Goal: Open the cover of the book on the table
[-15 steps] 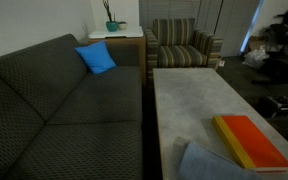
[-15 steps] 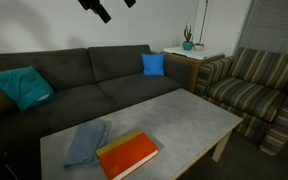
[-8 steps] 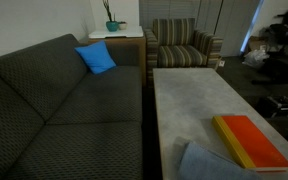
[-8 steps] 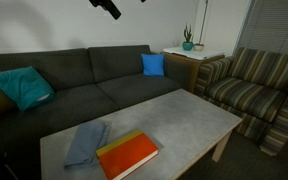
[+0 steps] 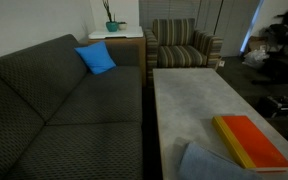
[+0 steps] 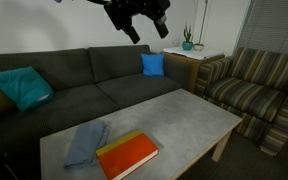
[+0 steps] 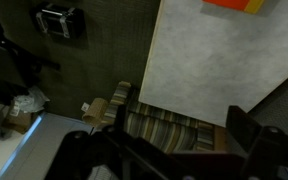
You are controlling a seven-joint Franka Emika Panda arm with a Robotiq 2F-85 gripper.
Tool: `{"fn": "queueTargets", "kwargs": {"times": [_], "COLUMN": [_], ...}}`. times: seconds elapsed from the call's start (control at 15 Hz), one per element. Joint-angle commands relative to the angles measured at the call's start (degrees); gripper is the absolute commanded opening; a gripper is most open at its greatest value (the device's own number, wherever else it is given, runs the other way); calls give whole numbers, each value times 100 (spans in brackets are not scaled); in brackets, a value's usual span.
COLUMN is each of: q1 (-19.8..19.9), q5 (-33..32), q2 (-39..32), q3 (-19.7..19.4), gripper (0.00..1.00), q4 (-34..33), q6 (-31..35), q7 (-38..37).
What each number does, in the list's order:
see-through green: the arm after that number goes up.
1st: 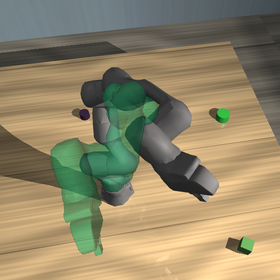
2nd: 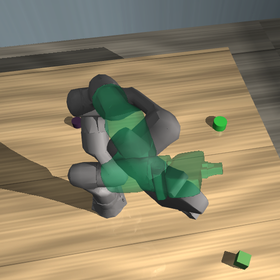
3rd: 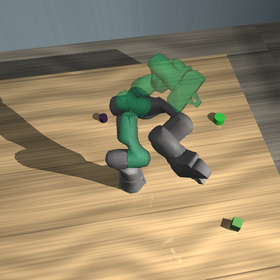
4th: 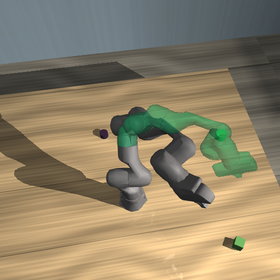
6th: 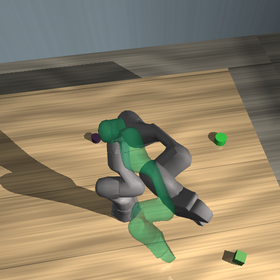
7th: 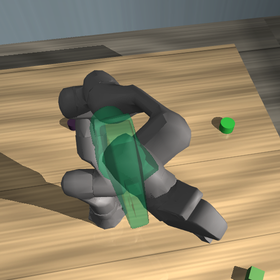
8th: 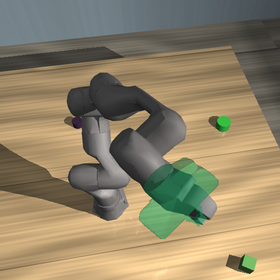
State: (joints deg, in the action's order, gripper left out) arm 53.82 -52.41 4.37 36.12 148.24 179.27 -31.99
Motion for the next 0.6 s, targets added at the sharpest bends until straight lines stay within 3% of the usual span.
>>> {"fn": "queueTargets", "kwargs": {"times": [0.0,0.13,0.27,0.53], "q1": [-1,-2,35,219], "q5": [0,-55,132,-73], "q2": [-36,336,710,539], "q3": [-5,13,141,532], "gripper": [100,100,100,100], "q4": [-14,40,8,-308], "q6": [15,-14,-384,-1530], "q7": [2,-89,-808,-2100]}}
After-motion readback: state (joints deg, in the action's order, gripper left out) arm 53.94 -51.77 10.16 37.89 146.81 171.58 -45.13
